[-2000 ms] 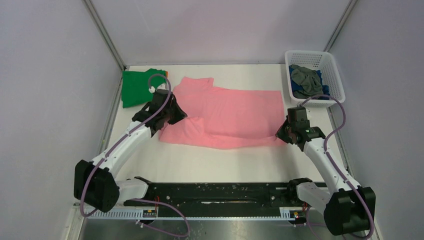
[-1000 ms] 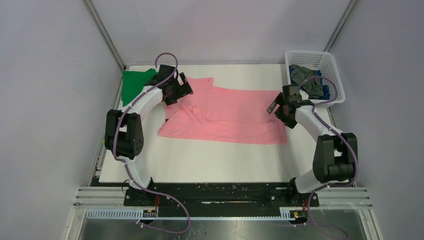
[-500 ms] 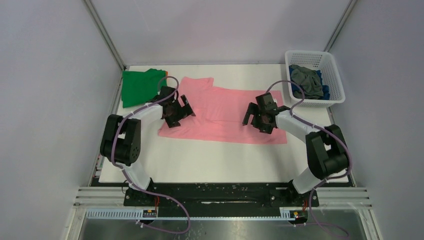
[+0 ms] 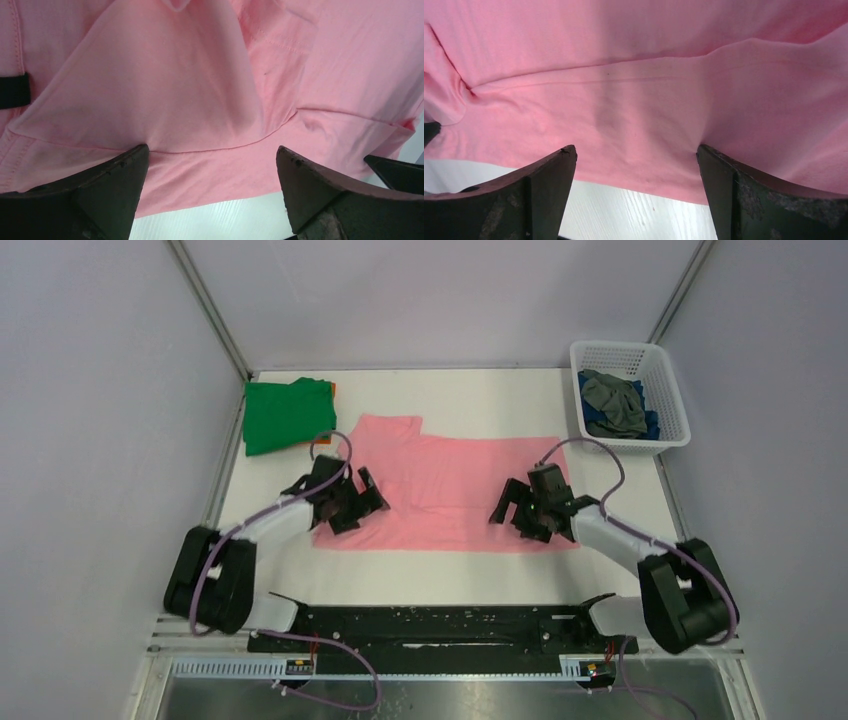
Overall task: Fold and stack the t-shirts
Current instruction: Fold the flattened tshirt in 1/3 of the way
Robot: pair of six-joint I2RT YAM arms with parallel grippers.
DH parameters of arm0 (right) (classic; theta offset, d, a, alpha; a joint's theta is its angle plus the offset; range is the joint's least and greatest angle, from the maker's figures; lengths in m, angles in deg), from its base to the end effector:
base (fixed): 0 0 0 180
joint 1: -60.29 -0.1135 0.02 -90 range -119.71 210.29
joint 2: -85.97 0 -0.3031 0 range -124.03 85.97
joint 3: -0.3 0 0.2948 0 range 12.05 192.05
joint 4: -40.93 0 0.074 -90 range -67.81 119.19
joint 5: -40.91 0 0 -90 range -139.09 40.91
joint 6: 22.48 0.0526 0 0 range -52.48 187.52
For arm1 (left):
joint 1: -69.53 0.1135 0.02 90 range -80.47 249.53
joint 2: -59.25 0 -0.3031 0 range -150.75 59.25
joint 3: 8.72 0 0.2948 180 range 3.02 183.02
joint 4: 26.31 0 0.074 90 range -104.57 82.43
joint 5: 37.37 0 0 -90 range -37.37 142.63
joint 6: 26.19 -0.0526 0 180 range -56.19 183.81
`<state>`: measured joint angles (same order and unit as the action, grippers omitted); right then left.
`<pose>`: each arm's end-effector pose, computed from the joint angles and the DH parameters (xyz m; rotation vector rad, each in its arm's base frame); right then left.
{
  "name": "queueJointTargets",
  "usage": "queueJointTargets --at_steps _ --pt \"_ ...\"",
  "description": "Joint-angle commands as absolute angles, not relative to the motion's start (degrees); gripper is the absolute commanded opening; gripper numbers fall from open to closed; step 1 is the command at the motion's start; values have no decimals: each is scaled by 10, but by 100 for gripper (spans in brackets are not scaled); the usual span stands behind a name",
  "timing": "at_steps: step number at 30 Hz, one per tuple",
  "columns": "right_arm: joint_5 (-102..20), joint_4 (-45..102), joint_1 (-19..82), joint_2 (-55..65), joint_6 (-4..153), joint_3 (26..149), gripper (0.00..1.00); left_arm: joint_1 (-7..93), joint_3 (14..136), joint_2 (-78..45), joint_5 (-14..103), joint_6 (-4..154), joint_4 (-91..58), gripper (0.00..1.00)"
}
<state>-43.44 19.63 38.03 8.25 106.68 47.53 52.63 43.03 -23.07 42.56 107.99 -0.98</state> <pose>0.2643 0.1138 0.1608 0.3329 2.5386 0.5615 0.2880 -0.0971 0.1598 -0.5552 2.5917 -0.6139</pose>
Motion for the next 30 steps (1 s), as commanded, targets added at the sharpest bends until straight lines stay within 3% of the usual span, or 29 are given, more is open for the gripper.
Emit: queueJointTargets --at_steps 1,10,19,24,30 --pt "-413 116 369 163 1085 398 100 497 331 -124 453 1124 62 99" --pt "-397 16 362 362 1101 319 99 441 208 142 494 1214 173 99" --pt "-458 -19 362 453 1080 397 100 437 295 204 505 1188 224 99" --pt "-517 -2 362 447 1065 445 99 437 398 139 588 1141 210 99" --pt "-517 34 363 415 1039 455 100 473 575 -83 639 1047 174 99"
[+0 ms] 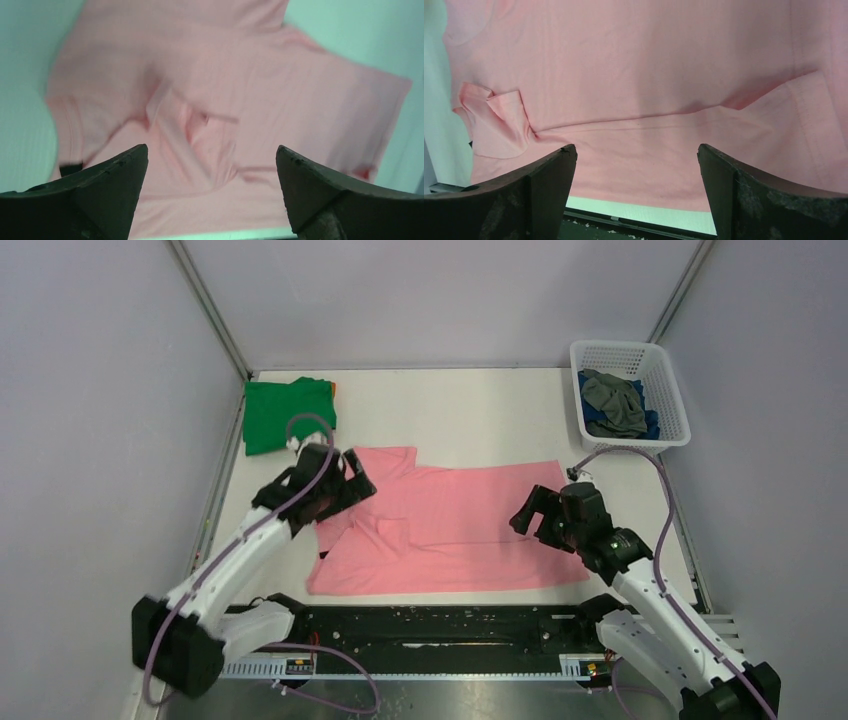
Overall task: Fold and stack the t-shirts
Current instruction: Fold the flattened tshirt in 1/3 of the way, then grab the side of the flattened tshirt furthest away from the robot with both arms
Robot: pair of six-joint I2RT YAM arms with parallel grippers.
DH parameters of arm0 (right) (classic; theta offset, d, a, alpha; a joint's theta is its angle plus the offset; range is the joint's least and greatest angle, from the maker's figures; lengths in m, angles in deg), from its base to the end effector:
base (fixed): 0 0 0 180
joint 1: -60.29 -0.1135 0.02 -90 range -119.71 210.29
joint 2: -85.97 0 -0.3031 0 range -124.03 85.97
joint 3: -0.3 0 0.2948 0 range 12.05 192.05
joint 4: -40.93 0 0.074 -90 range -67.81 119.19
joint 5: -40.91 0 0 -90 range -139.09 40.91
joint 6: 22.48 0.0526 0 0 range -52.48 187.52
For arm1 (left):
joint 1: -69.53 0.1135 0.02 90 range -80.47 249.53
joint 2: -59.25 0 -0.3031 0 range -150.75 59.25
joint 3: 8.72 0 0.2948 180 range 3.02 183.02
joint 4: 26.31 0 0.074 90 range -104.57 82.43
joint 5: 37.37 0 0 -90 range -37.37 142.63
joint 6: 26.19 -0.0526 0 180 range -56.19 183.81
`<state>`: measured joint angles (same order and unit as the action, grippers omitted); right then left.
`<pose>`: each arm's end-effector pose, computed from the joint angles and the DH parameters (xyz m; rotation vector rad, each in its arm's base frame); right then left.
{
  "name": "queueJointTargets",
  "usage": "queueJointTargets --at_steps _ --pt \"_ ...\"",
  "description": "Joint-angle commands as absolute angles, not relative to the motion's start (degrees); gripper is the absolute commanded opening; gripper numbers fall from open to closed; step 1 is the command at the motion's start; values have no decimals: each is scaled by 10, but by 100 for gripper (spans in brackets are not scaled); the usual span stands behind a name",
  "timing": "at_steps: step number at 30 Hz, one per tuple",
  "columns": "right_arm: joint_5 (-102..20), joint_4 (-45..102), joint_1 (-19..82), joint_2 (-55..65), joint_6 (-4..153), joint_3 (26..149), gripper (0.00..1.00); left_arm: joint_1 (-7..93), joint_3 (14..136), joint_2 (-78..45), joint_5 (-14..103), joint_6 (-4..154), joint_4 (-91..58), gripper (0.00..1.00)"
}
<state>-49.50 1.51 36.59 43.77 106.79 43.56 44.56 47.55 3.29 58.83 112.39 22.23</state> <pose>0.1737 0.0758 0.2440 0.3163 2.2843 0.5757 0.2102 -0.0916 0.2721 -0.5525 2.3953 -0.4548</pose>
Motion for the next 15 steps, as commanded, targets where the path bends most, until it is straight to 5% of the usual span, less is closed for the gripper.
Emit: queueJointTargets --at_steps 1,15 --pt "-514 35 363 406 1030 456 100 482 607 -127 638 1035 171 99" --pt "-493 53 366 297 972 481 99 543 1224 -742 718 862 359 95"
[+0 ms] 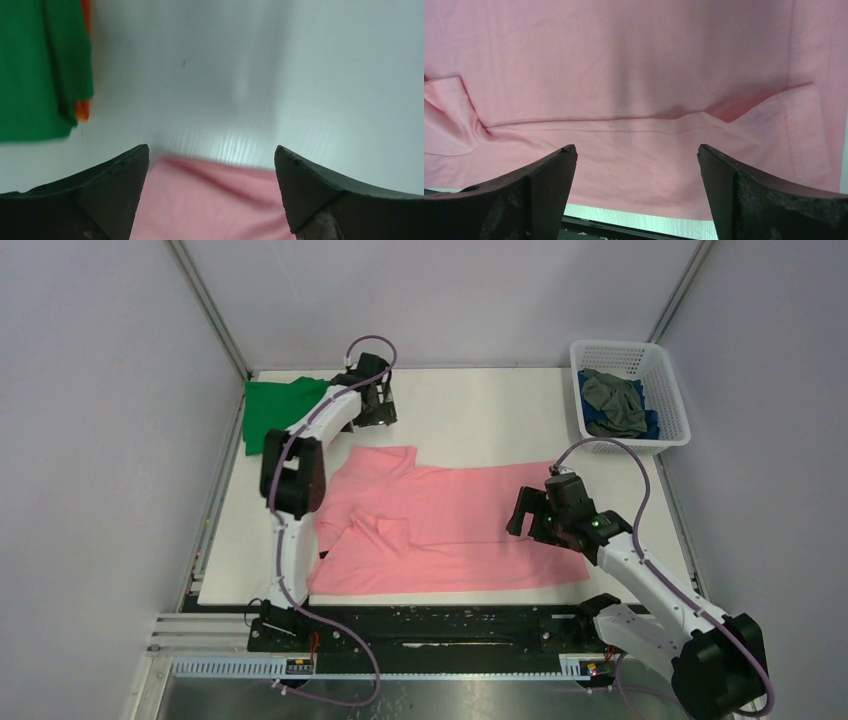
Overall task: Fold and stack the t-shirts
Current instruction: Grab the side of the flattened tshirt furthest away from the robot with both arms
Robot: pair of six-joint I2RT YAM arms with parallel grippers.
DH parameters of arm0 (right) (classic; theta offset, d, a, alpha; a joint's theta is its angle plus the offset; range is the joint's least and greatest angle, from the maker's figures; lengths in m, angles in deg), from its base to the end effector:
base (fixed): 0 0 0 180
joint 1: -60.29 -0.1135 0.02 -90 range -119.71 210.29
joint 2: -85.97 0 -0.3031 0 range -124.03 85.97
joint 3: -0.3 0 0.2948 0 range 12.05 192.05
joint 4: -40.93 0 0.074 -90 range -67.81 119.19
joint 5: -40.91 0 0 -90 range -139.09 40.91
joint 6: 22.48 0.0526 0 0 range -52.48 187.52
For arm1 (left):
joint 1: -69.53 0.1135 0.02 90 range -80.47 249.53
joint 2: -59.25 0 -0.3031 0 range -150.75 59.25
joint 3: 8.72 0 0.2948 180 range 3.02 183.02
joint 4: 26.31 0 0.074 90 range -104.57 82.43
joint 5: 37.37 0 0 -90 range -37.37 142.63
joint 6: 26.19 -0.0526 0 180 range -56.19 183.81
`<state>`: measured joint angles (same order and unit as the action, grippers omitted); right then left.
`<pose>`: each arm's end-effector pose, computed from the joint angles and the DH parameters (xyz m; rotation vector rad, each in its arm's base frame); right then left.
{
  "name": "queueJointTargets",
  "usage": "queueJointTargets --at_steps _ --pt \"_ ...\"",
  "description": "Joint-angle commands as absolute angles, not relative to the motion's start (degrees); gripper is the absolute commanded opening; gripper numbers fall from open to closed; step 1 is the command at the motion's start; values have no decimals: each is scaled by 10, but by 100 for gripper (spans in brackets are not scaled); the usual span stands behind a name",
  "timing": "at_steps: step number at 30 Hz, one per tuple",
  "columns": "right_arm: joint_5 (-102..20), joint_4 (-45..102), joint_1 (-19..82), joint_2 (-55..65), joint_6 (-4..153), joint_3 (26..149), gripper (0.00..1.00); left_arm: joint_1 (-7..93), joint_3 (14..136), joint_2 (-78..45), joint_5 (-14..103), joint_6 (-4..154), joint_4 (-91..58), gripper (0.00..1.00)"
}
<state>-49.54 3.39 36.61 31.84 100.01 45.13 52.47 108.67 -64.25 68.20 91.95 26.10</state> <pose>0.2016 0.0879 0.2191 0.1909 2.4292 0.4453 0.5257 -0.1465 0.2286 -0.3418 2.5124 0.0454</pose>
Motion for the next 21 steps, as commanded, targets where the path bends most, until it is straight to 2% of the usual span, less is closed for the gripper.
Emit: queueJointTargets --at_steps 1,7,10,12,18,21 --pt "-493 53 367 290 968 484 99 546 1249 -764 717 856 369 93" --pt "-475 57 370 247 959 499 100 556 1245 -791 659 846 362 87" --pt "-469 61 370 232 959 504 100 556 1225 -789 638 839 366 80" --pt "-467 59 372 228 959 507 100 554 1214 -780 631 832 376 71" --pt "-462 59 375 232 960 507 100 553 1125 -713 586 822 362 70" --pt "-462 60 376 237 961 505 100 553 1112 -710 584 822 362 65"
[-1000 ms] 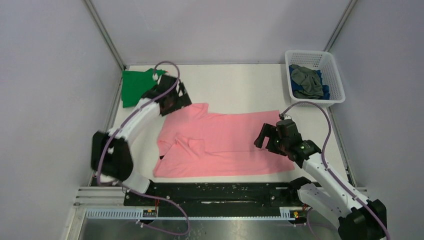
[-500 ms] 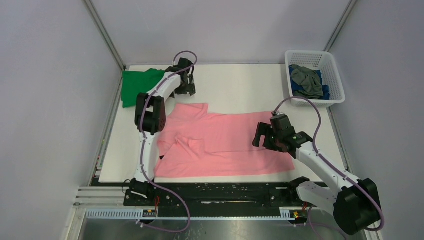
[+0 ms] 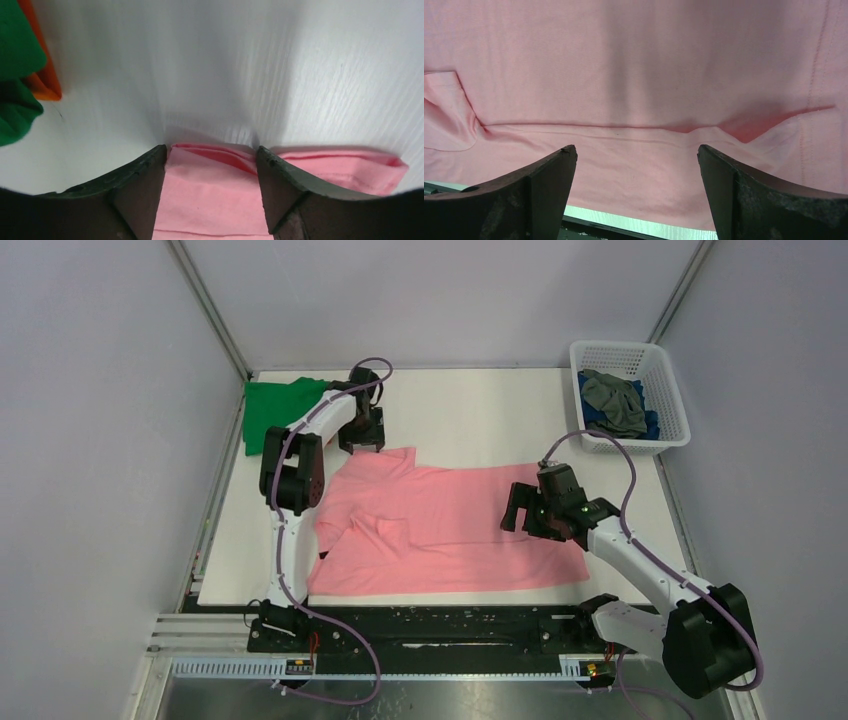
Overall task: Fold and stack the t-shirts
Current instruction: Grab the side of the flattened tshirt furthest away from the robot with both arms
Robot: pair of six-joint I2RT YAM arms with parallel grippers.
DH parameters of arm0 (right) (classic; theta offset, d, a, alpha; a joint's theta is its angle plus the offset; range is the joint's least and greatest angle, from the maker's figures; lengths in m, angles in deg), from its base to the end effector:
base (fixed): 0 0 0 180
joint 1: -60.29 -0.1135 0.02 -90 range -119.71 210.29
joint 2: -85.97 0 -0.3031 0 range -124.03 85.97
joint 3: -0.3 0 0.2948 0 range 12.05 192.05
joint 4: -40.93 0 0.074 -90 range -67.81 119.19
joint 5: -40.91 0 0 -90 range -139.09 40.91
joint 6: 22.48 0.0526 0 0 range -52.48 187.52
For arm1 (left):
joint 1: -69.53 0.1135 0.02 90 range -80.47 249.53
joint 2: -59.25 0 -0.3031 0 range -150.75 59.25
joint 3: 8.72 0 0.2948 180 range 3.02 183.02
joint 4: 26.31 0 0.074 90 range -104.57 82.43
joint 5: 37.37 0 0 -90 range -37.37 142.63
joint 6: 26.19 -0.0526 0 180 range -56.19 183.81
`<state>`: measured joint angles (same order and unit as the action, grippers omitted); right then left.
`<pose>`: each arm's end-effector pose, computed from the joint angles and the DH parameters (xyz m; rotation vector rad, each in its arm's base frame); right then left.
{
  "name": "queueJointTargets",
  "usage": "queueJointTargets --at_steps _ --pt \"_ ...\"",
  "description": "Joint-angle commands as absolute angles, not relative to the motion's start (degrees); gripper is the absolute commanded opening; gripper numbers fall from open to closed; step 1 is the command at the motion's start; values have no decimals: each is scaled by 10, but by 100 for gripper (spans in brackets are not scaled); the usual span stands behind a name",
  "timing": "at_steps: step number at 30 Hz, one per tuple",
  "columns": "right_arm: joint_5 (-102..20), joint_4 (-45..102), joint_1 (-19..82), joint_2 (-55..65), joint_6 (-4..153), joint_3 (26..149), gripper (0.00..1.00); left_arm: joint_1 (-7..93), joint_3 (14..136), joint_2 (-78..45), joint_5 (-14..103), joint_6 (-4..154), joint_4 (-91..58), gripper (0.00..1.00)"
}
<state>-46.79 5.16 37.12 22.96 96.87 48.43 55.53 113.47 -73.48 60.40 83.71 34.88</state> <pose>0.2268 0.0994 0.2100 0.1172 2.5044 0.4418 0.5403 -0.1274 0.1625 -0.1745 2.7920 0.0506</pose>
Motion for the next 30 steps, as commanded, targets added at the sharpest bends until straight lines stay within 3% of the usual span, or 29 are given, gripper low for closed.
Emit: queueJointTargets --at_steps 1,5,12,18,24,30 --pt "-464 60 376 239 960 505 100 553 1115 -712 585 823 364 61" --pt "-485 60 382 235 958 507 99 553 1131 -721 577 823 362 45" --pt "-510 58 428 184 982 535 100 553 1113 -701 564 819 345 0" --pt "-513 66 480 84 918 637 99 553 1071 -660 560 819 317 0" --pt "-330 -12 484 -78 554 830 99 553 1027 -620 545 826 286 0" --pt "-348 -97 486 -158 241 907 100 553 1012 -600 558 833 282 0"
